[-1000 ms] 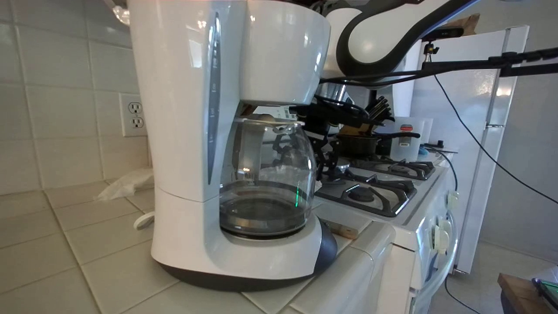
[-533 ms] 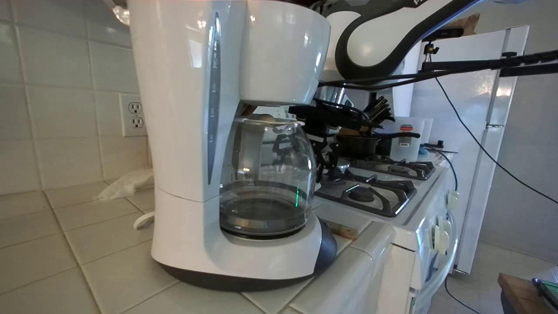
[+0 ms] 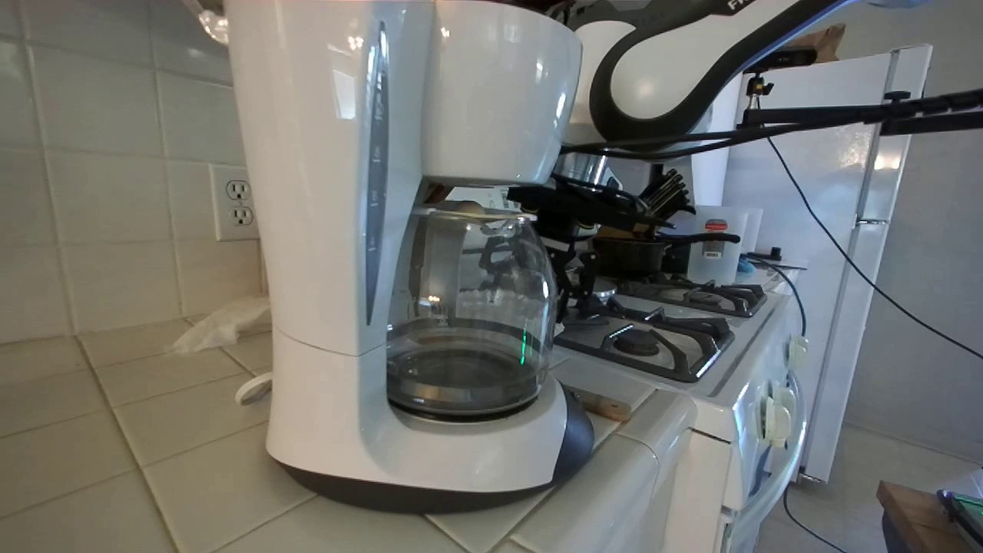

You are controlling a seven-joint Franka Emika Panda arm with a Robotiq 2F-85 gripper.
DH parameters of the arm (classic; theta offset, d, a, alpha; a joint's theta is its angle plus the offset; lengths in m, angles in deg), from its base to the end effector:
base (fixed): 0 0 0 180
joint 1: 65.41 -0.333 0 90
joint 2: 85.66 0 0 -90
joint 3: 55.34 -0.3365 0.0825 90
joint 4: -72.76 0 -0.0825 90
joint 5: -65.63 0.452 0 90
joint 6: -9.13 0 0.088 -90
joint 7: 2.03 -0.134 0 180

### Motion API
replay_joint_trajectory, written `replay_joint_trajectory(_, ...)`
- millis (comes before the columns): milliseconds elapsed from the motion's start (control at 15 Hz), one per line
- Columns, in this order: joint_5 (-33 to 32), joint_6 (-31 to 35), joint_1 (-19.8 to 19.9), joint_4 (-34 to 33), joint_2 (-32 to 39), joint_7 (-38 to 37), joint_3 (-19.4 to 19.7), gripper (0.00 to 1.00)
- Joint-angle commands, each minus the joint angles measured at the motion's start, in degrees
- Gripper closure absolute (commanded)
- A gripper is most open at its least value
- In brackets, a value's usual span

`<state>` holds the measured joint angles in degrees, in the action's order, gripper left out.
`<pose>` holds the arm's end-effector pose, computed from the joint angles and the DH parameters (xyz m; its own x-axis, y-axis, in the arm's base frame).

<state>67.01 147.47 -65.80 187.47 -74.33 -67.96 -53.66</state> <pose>0.6754 -0.0142 0.3354 0.3652 -0.9279 0.0744 -0.9061 -0.3727 -0.2001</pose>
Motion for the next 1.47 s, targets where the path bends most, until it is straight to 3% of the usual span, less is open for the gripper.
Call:
replay_joint_trajectory(0, 0.4, 1.3, -0.7, -0.2, 0.8, -0.7, 0.7, 0.00)
replay_joint_trajectory(133, 0.4, 1.4, -0.7, -0.2, 1.0, -0.6, 0.7, 0.03)
replay_joint_trajectory(200, 0.4, 1.5, -0.7, -0.2, 1.1, -0.5, 0.7, 0.15)
replay_joint_trajectory(600, 0.4, 1.6, -0.7, -0.1, 1.3, -0.4, 0.8, 0.61)
replay_joint_trajectory(867, 0.4, 1.6, -0.8, -0.2, 1.6, -0.5, 0.9, 0.69)
replay_joint_trajectory(933, 0.3, 1.6, -0.8, -0.2, 1.7, -0.5, 0.9, 0.64)
replay_joint_trajectory(1067, 0.3, 1.6, -0.8, -0.2, 1.8, -0.5, 1.0, 0.68)
replay_joint_trajectory(1333, 0.2, 1.7, -0.8, -0.1, 1.9, -0.4, 1.0, 0.98)
replay_joint_trajectory(1400, 0.2, 1.7, -0.8, -0.1, 1.9, -0.4, 1.1, 0.98)
